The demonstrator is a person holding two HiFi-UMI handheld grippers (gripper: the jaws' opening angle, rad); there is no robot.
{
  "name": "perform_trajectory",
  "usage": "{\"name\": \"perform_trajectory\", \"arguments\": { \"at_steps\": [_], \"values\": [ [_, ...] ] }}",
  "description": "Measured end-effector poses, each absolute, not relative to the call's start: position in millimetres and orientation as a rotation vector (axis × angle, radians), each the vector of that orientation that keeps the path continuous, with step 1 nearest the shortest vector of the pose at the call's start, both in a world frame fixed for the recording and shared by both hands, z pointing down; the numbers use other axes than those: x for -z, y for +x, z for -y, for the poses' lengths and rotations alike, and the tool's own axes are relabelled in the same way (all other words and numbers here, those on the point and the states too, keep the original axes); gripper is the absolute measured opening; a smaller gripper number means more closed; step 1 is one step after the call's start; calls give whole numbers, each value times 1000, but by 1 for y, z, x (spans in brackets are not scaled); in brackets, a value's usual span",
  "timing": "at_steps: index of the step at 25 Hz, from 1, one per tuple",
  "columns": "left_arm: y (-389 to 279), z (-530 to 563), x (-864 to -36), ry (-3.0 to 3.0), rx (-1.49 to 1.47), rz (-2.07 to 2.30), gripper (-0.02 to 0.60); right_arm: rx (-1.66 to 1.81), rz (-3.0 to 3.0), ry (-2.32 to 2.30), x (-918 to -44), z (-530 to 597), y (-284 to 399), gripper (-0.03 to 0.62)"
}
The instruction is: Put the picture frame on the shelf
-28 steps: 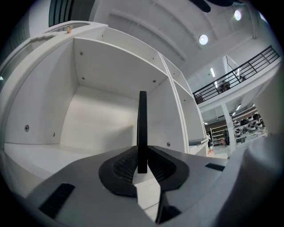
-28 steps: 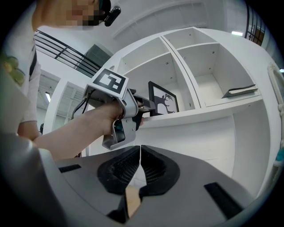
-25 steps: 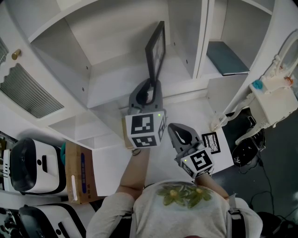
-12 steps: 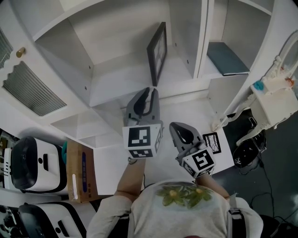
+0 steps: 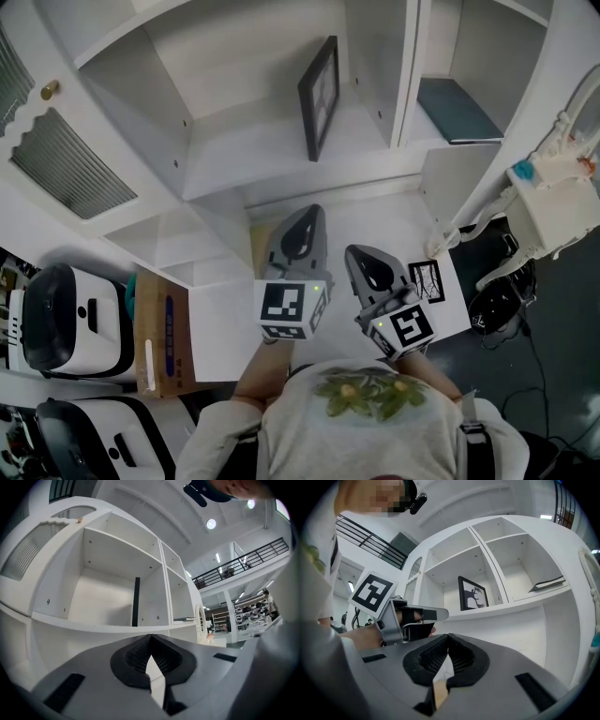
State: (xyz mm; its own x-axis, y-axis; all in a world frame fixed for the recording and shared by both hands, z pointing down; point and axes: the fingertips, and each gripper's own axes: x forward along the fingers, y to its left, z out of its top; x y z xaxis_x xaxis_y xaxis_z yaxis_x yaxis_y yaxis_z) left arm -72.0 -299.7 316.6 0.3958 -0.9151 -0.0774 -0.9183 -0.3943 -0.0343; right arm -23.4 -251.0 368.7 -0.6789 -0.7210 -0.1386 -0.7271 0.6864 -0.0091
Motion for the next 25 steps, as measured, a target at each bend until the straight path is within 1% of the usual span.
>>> {"name": "perform_trajectory", "arguments": {
  "at_steps": [9, 19, 25],
  "values": [
    [-55, 267, -354, -2651, -4, -1656, 28, -83, -2803, -1173, -373, 231, -18, 31],
    [-46, 241, -366, -2707, -54, -1662, 28, -73, -2825, -1145, -378, 218, -12, 31],
    [-42, 230, -377, -2721, 12, -1675, 28, -51, -2828, -1122, -380, 209, -11, 31]
  ]
}}
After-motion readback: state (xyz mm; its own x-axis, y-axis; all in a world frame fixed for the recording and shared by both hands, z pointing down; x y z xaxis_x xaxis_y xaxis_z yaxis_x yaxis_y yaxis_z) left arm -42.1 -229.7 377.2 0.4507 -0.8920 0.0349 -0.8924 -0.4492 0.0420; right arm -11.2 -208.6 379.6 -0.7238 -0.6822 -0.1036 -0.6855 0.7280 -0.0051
